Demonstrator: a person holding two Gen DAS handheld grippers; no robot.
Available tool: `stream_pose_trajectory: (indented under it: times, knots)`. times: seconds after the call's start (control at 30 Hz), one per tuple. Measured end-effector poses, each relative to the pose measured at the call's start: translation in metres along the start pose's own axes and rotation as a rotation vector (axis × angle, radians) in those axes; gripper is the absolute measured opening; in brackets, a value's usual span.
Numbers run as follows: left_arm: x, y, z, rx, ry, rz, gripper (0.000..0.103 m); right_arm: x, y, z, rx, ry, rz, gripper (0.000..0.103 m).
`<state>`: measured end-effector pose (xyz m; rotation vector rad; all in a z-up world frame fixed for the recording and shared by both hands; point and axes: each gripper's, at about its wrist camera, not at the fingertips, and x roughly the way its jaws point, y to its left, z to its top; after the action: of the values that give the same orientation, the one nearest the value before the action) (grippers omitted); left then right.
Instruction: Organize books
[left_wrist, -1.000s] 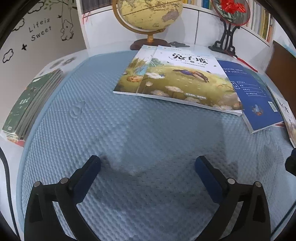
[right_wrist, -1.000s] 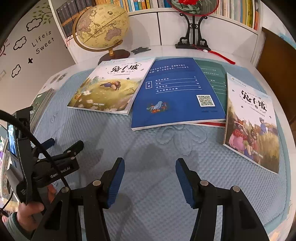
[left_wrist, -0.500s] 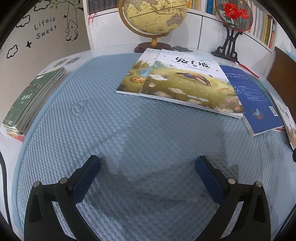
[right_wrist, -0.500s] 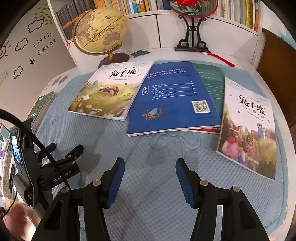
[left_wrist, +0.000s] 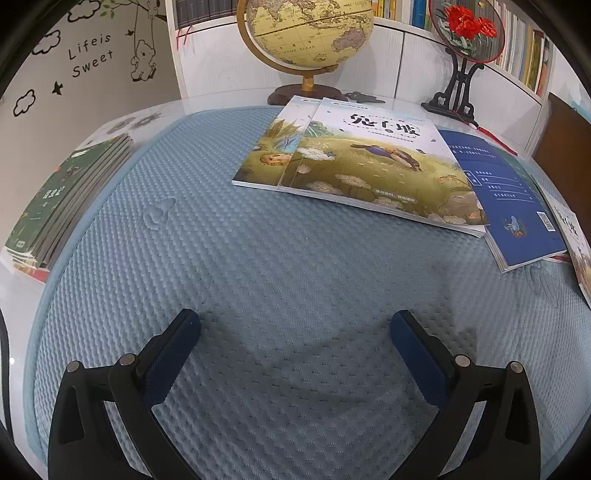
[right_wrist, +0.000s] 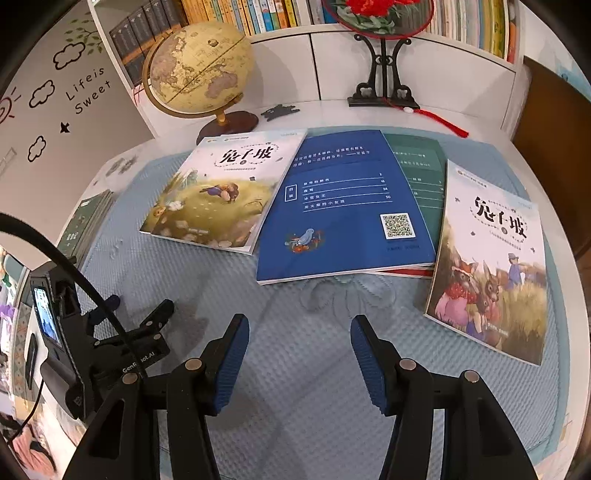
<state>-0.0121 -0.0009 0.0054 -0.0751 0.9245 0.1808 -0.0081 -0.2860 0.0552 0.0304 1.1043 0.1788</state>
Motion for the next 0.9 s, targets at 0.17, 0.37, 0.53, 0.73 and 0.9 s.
stream_pose_trajectory:
  times: [0.17, 0.37, 0.53, 0.73, 0.9]
  knots:
    - [0.0, 0.0, 0.0, 0.0, 0.0, 0.0, 0.103, 0.005, -0.01, 0.0, 0.04, 0.015, 0.01, 0.055]
    - [0.0, 0.0, 0.001, 0.0, 0.001, 0.0, 0.103, 0.008, -0.016, 0.006, 0.073, 0.016, 0.029, 0.055]
    - [0.0, 0.0, 0.001, 0.0, 0.001, 0.0, 0.103, 0.005, -0.016, 0.006, 0.081, 0.007, 0.033, 0.055]
    - [0.0, 0.001, 0.001, 0.0, 0.001, 0.0, 0.103, 0.004, -0.015, 0.001, 0.09, 0.012, 0.041, 0.055]
    - [0.0, 0.001, 0.0, 0.0, 0.001, -0.001, 0.103, 0.0, -0.01, 0.001, 0.081, 0.005, 0.05, 0.055]
